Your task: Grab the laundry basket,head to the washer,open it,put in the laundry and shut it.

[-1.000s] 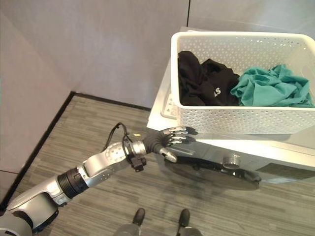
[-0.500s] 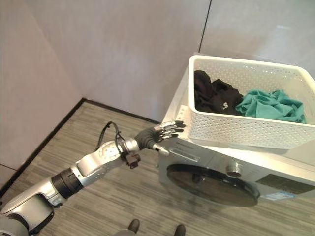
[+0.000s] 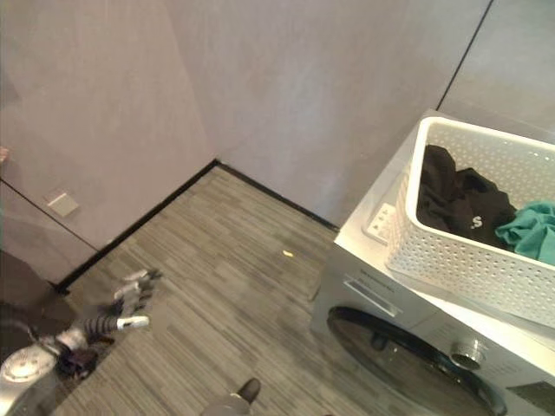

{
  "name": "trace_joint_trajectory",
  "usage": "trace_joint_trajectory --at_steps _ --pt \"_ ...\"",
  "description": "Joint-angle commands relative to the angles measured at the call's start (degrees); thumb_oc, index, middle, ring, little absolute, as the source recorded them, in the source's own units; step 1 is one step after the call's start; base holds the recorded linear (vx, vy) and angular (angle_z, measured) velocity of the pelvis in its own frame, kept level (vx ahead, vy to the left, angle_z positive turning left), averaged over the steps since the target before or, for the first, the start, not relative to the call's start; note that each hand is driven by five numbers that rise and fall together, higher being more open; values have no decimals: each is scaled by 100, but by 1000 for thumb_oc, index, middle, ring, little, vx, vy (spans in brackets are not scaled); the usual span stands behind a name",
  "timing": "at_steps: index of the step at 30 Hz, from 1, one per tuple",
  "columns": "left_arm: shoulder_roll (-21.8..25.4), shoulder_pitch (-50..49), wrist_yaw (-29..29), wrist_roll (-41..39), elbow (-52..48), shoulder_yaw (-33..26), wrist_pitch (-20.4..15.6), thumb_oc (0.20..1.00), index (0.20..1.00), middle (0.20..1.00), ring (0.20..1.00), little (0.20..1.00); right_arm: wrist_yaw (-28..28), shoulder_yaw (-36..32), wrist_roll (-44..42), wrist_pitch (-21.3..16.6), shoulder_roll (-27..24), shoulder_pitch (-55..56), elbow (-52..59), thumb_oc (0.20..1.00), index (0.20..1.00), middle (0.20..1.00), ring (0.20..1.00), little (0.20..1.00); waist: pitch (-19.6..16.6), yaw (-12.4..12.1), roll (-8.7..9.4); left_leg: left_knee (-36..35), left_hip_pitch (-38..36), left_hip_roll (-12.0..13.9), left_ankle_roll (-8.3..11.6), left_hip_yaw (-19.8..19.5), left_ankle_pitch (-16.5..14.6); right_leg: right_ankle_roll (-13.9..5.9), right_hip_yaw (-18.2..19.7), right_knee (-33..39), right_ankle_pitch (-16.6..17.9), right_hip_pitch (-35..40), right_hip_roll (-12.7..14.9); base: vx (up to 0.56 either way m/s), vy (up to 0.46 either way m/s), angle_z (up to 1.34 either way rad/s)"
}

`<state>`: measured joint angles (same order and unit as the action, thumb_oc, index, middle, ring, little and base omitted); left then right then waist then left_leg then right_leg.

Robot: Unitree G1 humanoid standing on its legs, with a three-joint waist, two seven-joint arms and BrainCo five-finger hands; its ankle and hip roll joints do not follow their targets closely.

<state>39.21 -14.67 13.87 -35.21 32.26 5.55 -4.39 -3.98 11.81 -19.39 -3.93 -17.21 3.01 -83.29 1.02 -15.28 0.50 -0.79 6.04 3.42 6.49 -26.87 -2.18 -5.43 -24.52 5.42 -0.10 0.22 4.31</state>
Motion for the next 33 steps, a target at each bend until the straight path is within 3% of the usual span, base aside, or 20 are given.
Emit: trace_joint_trajectory --at_steps 1,4,5,6,7,8,9,11,12,14,16,17,19,23,24,26,27,29,31,33 --pt "69 826 -305 874 133 505 82 1000 1000 1000 1000 1000 70 22 282 -58 108 195 106 1000 1000 1000 1000 1000 317 -68 290 -366 398 -25 7 -554 709 30 -158 -42 -119 133 -63 -12 -2 29" --pt "69 826 -305 874 133 505 82 1000 1000 1000 1000 1000 70 22 282 -58 108 195 106 1000 1000 1000 1000 1000 317 -68 290 -366 398 -25 7 -554 709 30 -158 -42 -119 133 -63 -34 11 17" --pt "-959 1205 -734 1272 2092 245 95 1000 1000 1000 1000 1000 126 206 350 -114 140 82 261 1000 1000 1000 1000 1000 396 -24 328 -421 583 -34 64 -563 914 30 -135 -42 -84 -42 -97 -196 116 6" --pt "-1549 1713 -1110 1318 3456 -42 20 1000 1000 1000 1000 1000 186 366 352 -116 5 -256 434 1000 1000 1000 1000 1000 500 -57 488 -235 773 -205 49 -719 918 11 182 -42 39 -373 -27 -249 168 7" --pt "-1645 1726 -1223 1525 3804 -206 102 1000 1000 1000 1000 1000 178 358 387 -62 -11 -297 438 1000 1000 1000 1000 1000 525 -36 623 136 689 -394 -72 -720 459 4 280 -42 126 -448 110 -147 138 -14" --pt "-1647 1733 -1223 1528 3811 -209 97 1000 1000 1000 1000 1000 178 359 387 -61 -11 -302 438 1000 1000 1000 1000 1000 534 -49 628 210 710 -419 -80 -702 416 -1 296 -42 127 -447 117 -140 250 -98" --pt "-1902 1706 -1253 2024 4392 -282 194 1000 1000 1000 1000 1000 205 371 682 17 -59 -212 399 1000 1000 1000 1000 1000 494 59 647 158 421 -391 -249 -349 222 -18 425 -42 248 -509 228 -93 209 -127" --pt "-1904 1713 -1254 2026 4394 -280 193 1000 1000 1000 1000 1000 205 366 683 18 -60 -215 400 1000 1000 1000 1000 1000 488 76 659 155 446 -422 -258 -362 257 -32 410 -42 264 -527 257 -88 228 -71" --pt "-1982 1454 -1381 2450 4752 -466 230 1000 1000 1000 1000 1000 203 247 743 82 -15 -226 322 1000 1000 1000 1000 1000 450 110 646 396 283 -700 -498 -284 -17 -61 679 -42 427 -480 442 -105 338 5" --pt "-2007 1368 -1288 2549 4783 -453 228 1000 1000 1000 1000 1000 190 197 765 90 -31 -211 331 1000 1000 1000 1000 1000 442 90 642 551 244 -831 -578 -170 -140 -100 792 -42 480 -467 537 -99 313 -16" --pt "-2006 1167 -1392 2575 4660 -575 117 1000 1000 1000 1000 1000 161 204 883 87 21 -132 360 1000 1000 1000 1000 1000 393 62 608 643 136 -1143 -788 -43 -280 -214 1004 -161 662 -595 808 -113 289 -107" --pt "-2006 1167 -1392 2575 4660 -575 117 1000 1000 1000 1000 1000 161 204 883 87 21 -132 360 1000 1000 1000 1000 1000 391 59 609 645 139 -1144 -788 -40 -281 -214 1007 -163 662 -599 808 -114 213 -71" --pt "-2107 1080 -1513 2678 4481 -532 -19 1000 1000 1000 1000 1000 223 153 817 36 49 -213 496 1000 1000 1000 1000 1000 442 34 572 660 110 -1423 -952 145 -311 -399 1268 -199 984 -875 1092 -209 263 -6" --pt "-2176 998 -1695 2738 4540 -636 -46 1000 1000 1000 1000 1000 287 220 760 -23 60 -421 716 1000 1000 1000 1000 1000 466 -108 511 564 113 -1436 -1022 448 -236 -534 1326 -90 1186 -1144 1232 -224 128 -51" --pt "-2213 965 -1810 2733 4535 -647 -83 1000 1000 1000 1000 1000 301 326 792 -65 66 -483 829 1000 1000 1000 1000 1000 496 -212 458 604 155 -1360 -1028 581 -210 -563 1091 -171 1118 -1259 1250 -172 35 -106" --pt "-2220 926 -1868 2721 4546 -661 -105 1000 1000 1000 1000 1000 292 508 931 -112 40 -551 944 1000 1000 1000 1000 1000 546 -227 307 454 126 -1268 -1079 546 19 -413 1279 -843 725 -1190 996 -245 9 -112" --pt "-2222 847 -1916 2802 4585 -590 -116 1000 1000 1000 1000 1000 311 691 1132 -174 60 -586 1076 1000 1000 1000 1000 1000 483 -246 202 276 143 -1197 -1125 478 239 -295 1556 -1502 194 -947 672 -177 -59 -57" --pt "-2282 753 -1974 2782 4605 -579 -160 1000 1000 1000 1000 1000 308 806 1185 -204 62 -567 1127 1000 1000 1000 1000 1000 341 -333 152 175 179 -1120 -1090 525 350 -201 1419 -1789 -279 -530 540 -131 -84 -4" --pt "-2306 760 -1994 2734 4584 -546 -170 1000 1000 1000 1000 1000 314 845 1183 -217 28 -580 1176 1000 1000 1000 1000 1000 276 -379 156 170 252 -1086 -1046 576 370 -184 1387 -1681 -361 -401 510 -87 -84 -9" --pt "-2404 784 -2024 2817 4506 -443 -215 1000 1000 1000 1000 1000 377 1105 1432 -256 14 -701 1289 1000 1000 1000 1000 1000 211 -432 193 -2 294 -1039 -897 596 507 -56 1313 -1002 -372 -151 417 -72 -239 -50"
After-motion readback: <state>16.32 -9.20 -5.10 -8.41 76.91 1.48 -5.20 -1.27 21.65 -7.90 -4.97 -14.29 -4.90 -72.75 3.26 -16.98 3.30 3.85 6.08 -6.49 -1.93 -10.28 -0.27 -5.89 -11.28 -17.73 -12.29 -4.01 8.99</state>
